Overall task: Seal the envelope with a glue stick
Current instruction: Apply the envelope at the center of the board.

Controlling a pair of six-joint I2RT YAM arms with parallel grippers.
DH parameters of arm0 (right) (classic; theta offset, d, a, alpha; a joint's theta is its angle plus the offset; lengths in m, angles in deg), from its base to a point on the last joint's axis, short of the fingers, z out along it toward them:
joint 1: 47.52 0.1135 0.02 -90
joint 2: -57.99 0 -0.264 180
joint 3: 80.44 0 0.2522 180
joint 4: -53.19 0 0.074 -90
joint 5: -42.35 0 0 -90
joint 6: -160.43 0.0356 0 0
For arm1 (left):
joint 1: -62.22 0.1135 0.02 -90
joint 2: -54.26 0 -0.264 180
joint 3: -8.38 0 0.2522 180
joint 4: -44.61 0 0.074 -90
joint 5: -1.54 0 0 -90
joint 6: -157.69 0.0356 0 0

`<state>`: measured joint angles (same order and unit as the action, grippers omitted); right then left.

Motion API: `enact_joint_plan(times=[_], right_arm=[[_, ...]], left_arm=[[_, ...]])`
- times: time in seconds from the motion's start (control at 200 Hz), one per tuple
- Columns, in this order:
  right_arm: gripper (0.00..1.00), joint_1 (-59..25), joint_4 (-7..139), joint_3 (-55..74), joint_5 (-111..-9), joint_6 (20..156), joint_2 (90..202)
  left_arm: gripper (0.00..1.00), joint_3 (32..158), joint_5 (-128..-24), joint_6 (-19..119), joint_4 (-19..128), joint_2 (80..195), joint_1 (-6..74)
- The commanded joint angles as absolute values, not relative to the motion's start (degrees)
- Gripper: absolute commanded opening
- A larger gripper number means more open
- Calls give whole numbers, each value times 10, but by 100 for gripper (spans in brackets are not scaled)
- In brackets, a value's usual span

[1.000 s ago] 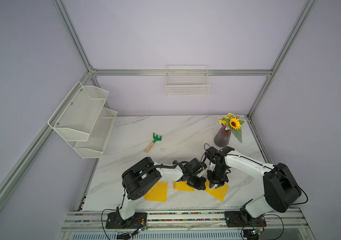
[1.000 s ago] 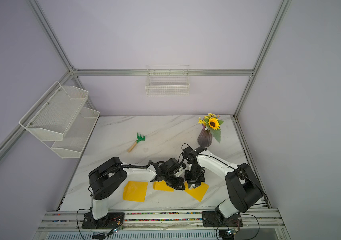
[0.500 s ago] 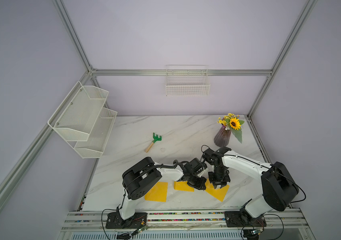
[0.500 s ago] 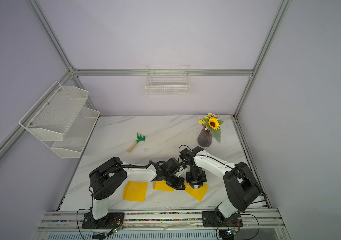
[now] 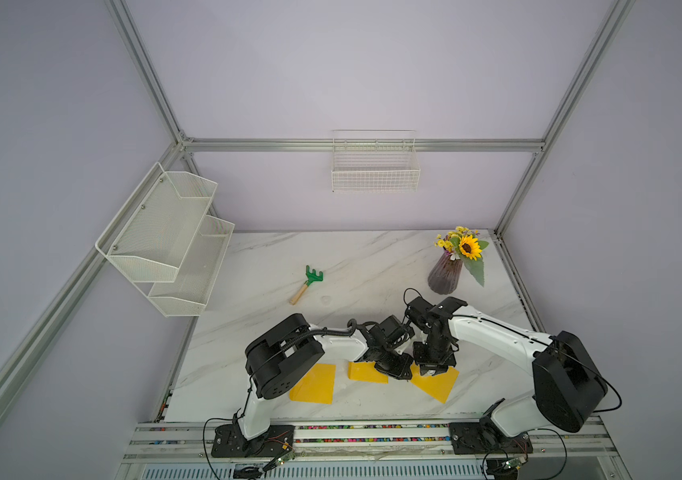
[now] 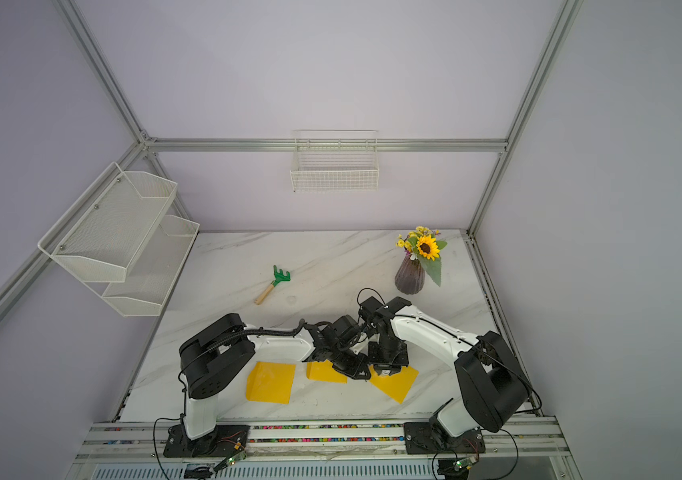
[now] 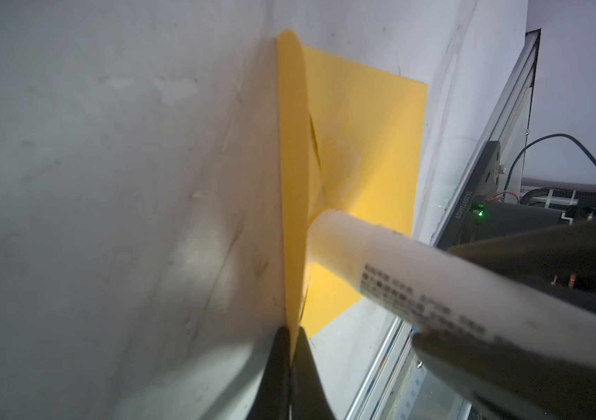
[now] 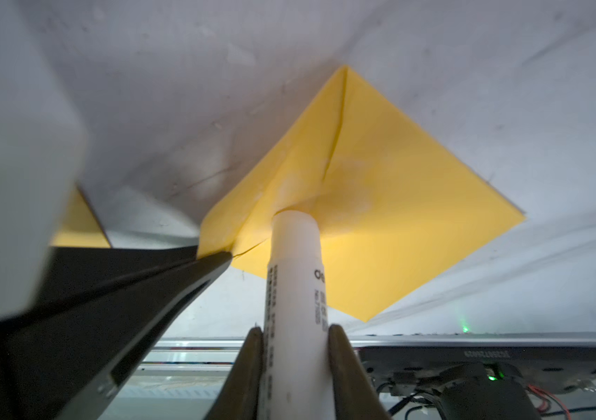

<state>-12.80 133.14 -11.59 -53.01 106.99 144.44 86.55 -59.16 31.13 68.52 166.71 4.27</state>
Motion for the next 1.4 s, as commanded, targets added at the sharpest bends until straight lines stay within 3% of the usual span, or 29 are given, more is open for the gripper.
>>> enact_joint_plan(times=[0.0, 0.255, 0.495, 0.675, 0.855, 0.935, 1.075, 1.33, 1.395], right_arm=[[0, -125, 1331, -136, -473, 1066, 1482], [0, -114, 1197, -167, -691, 1086, 1454], [0, -114, 1382, -137, -418, 1074, 1487], [0, -113, 1363, -130, -395, 1074, 1512], [0, -113, 1233, -147, -581, 1070, 1491], [0, -113, 1202, -148, -603, 1082, 1472], [0, -117, 1196, -160, -575, 1103, 1444], [0, -118, 1339, -146, -386, 1099, 1467], [0, -118, 1338, -148, -384, 1100, 1464]], left_arm=[[0, 875, -603, 326, 686, 1679, 34], [0, 877, -605, 327, 690, 1682, 33], [0, 881, -605, 331, 697, 1682, 33], [0, 880, -605, 333, 699, 1681, 34], [0, 878, -607, 331, 698, 1680, 34], [0, 880, -608, 330, 696, 1681, 33], [0, 883, -606, 331, 698, 1682, 33], [0, 881, -604, 331, 696, 1682, 33], [0, 882, -604, 331, 697, 1682, 33]])
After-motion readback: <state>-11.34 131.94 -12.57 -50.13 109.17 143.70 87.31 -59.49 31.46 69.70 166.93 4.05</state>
